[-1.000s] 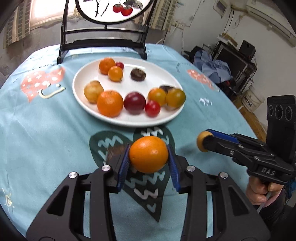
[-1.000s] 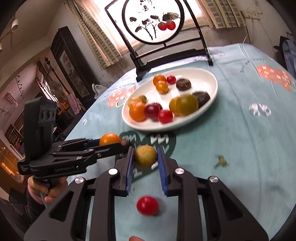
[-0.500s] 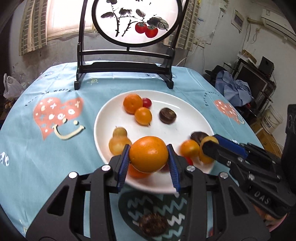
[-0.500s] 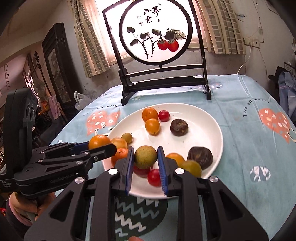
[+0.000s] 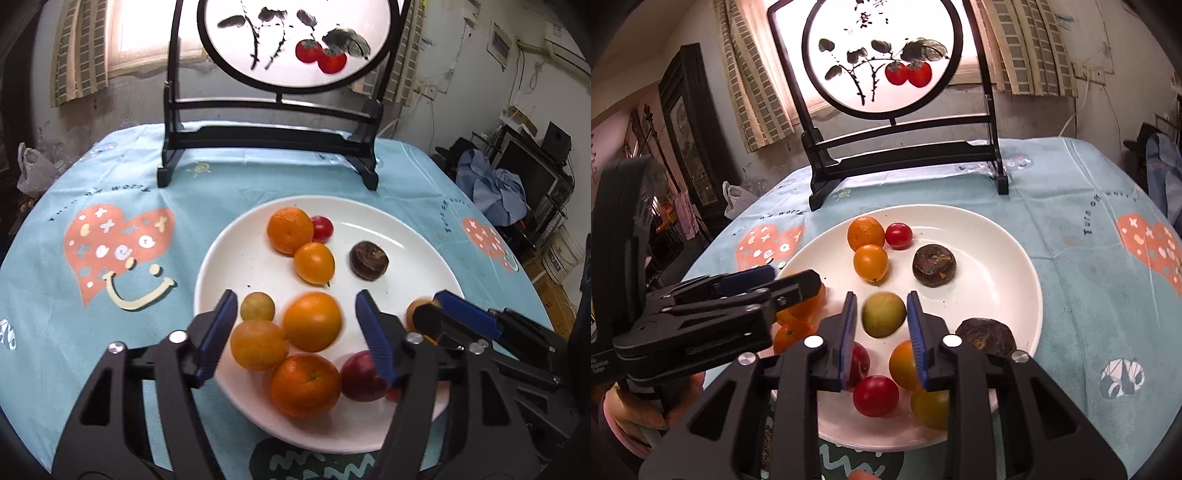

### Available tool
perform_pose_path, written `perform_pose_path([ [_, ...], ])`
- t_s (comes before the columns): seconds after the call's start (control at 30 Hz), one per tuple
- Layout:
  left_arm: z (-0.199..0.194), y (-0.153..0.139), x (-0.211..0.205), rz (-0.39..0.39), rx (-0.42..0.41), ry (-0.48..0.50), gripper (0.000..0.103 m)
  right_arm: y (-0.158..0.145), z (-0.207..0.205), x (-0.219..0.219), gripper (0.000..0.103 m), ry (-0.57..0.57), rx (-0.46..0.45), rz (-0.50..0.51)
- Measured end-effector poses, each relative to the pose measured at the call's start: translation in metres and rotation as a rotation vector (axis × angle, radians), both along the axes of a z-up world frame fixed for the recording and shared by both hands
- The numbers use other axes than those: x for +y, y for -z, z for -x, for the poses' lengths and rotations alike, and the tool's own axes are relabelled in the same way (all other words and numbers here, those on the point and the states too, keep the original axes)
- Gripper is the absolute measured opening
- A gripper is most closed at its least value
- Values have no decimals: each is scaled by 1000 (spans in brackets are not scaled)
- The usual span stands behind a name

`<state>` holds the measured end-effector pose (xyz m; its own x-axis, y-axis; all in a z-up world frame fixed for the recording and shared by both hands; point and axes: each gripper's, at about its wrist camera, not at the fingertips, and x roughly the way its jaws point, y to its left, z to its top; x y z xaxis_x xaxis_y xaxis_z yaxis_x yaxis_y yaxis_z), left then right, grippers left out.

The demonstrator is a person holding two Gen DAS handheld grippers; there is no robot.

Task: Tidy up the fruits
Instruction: 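Place the orange tomato on the plate with the left tool while the right tool places the citrus, then grasp the red tomato with the right tool while the left tool grasps the passion fruit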

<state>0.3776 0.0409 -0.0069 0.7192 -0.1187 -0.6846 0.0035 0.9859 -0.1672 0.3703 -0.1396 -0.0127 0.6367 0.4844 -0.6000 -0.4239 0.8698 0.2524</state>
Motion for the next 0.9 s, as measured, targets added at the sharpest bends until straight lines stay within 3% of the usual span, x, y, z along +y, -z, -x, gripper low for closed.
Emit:
perform_pose_path([
  [0.07,5,-8,2,6,-9,3,72,-5,5,-2,30,-2,-12,5],
  [0.2,25,-22,6,-19,-50,-37,88,-15,24,-9,30,-16,-30,-2],
  [0.3,43,-23,9,-50,-47,-53,92,-13,42,-15,31,-24,-25,9],
  [0.47,78,2,26,-41,-9,-99,95,7,79,-22,40,-56,7,54],
  [0.63,97,31,41,-33,98,-128,95,29,103,-22,42,-88,82,94],
  [0.9,114,32,39,-94,99,-128,98,42,141,-19,52,-162,130,170],
])
